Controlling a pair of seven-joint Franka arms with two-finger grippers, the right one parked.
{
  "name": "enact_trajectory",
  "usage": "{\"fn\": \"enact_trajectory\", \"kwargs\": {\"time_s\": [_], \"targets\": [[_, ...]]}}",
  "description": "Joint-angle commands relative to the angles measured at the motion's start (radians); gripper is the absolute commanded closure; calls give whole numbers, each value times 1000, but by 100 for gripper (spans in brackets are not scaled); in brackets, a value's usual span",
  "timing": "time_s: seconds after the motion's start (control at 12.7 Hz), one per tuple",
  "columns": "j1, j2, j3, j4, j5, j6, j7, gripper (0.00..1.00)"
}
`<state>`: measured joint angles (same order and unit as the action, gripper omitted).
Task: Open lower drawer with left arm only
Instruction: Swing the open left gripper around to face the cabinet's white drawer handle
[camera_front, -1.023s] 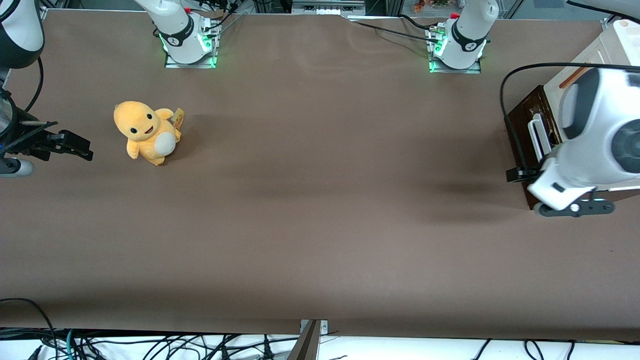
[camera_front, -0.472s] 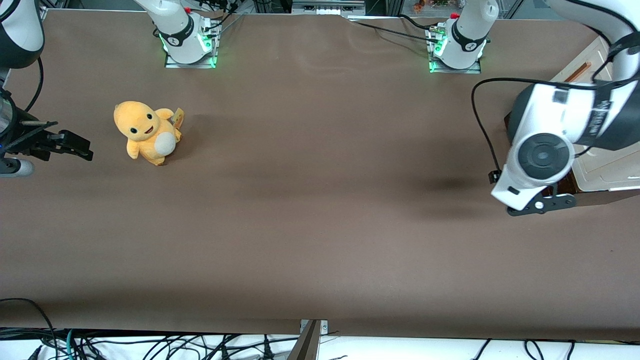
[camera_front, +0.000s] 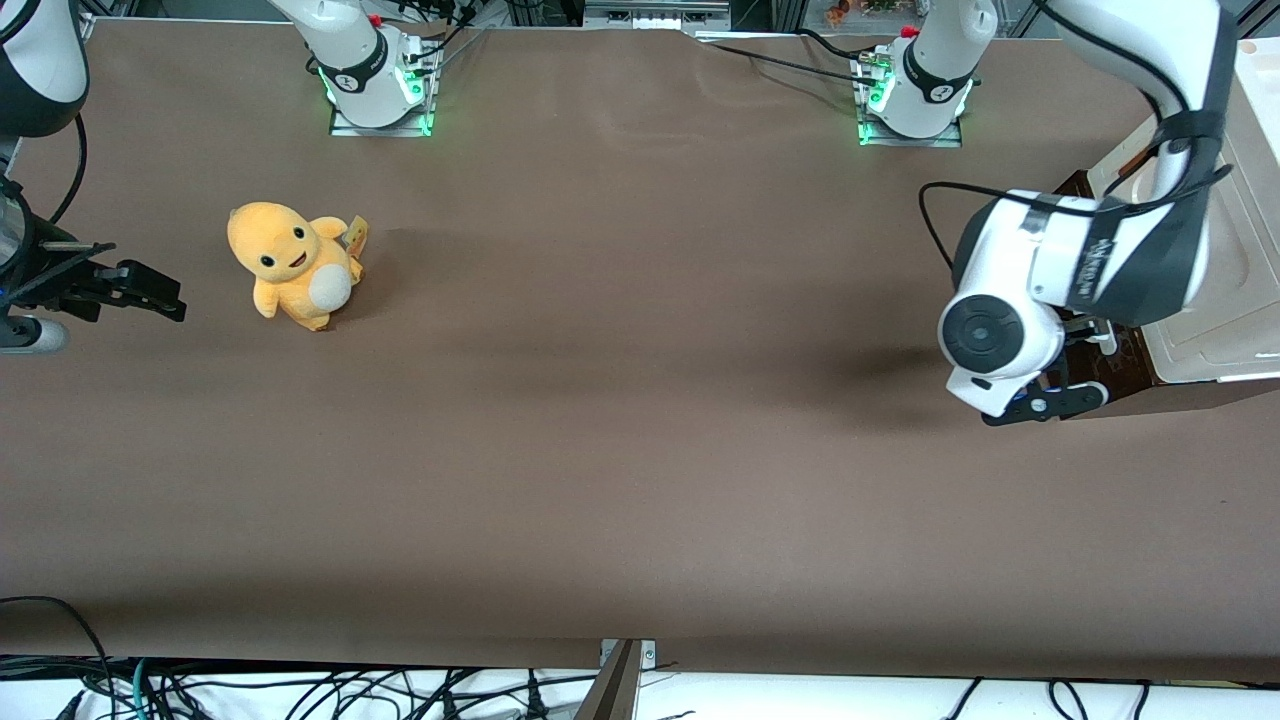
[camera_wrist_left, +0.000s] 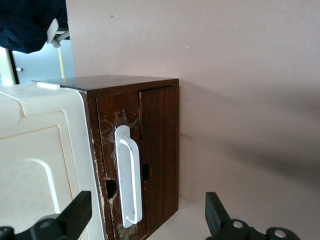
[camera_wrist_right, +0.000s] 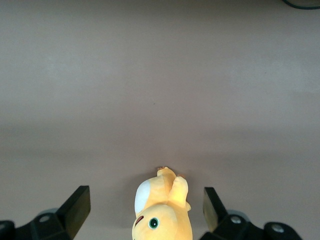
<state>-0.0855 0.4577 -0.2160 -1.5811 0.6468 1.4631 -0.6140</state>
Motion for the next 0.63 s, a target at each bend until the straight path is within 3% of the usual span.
{"fn": "enact_trajectory", "kwargs": {"time_s": [0.0,0.55], "targets": [[0,3,-29,-22,53,-30,-82,0],[-53,53,-31,-46,142,-79,-204,0]]}}
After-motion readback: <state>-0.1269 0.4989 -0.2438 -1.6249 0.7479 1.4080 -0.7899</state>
